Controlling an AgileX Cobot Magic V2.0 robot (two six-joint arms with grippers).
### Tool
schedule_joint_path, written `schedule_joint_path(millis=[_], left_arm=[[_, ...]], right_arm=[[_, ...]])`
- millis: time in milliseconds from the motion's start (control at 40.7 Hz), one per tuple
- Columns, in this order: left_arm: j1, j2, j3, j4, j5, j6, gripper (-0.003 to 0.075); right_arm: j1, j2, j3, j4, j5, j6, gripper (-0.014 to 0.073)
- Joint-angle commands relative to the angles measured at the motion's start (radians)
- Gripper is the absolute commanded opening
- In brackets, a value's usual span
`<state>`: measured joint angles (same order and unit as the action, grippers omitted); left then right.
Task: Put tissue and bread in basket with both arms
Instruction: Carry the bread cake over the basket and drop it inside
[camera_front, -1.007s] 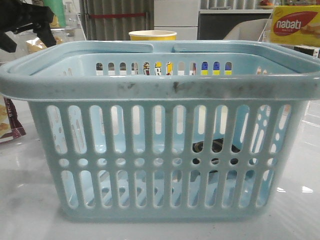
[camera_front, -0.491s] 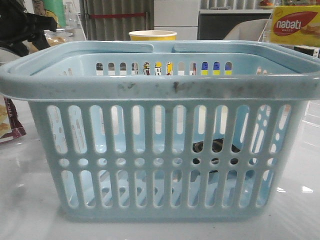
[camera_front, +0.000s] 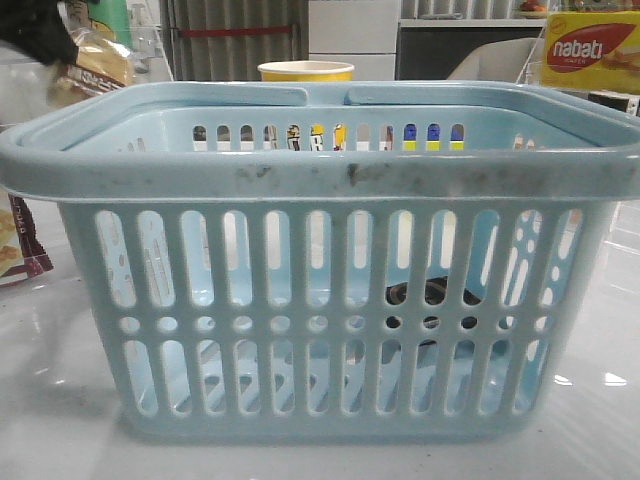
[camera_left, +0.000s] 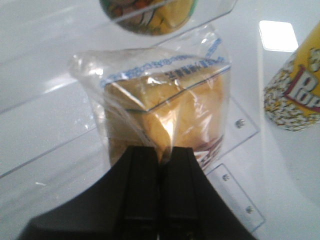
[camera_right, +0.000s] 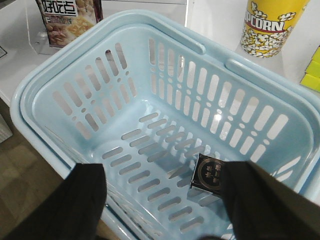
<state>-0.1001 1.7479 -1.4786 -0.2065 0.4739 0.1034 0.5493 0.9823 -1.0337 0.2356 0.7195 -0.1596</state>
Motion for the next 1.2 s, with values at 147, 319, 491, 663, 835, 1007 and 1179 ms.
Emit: schedule_joint_path(millis=[147,319,491,663,835,1007,1179], left_arm=[[-0.065,-0.271,0.015,-0.015,-0.003,0.023,0.0093],[-0.144,-0.418,0.101,-0.015,0.016,0.033,0.0093],[-0.282,-0.516,0.194,-0.017,0.016,0.048,0.0093],[-0.455,-0.526,0.256,-0.017,0.016,0.048,0.0093],[-0.579,-0.509,0.312,-0.014,0.014,0.048,0.0093],[-0.606,-0.473,0.335,-0.014,0.014,0.048,0.0094],[-0.606,-0.467,0.335,-0.014,0.010,0.048,0.0235]], right_arm=[[0.000,-0.016,-0.026,0.004,-0.075,-0.007,0.0582],[0.000,-0.016,-0.026,0.004,-0.075,-0.007,0.0582],[0.000,-0.016,-0.026,0.004,-0.075,-0.007,0.0582],[0.000,-0.016,-0.026,0.004,-0.075,-0.007,0.0582],[0.000,-0.016,-0.026,0.004,-0.075,-0.007,0.0582],[0.000,-0.016,-0.026,0.004,-0.075,-0.007,0.0582],[0.000,-0.016,-0.026,0.004,-0.075,-0.007,0.0582]])
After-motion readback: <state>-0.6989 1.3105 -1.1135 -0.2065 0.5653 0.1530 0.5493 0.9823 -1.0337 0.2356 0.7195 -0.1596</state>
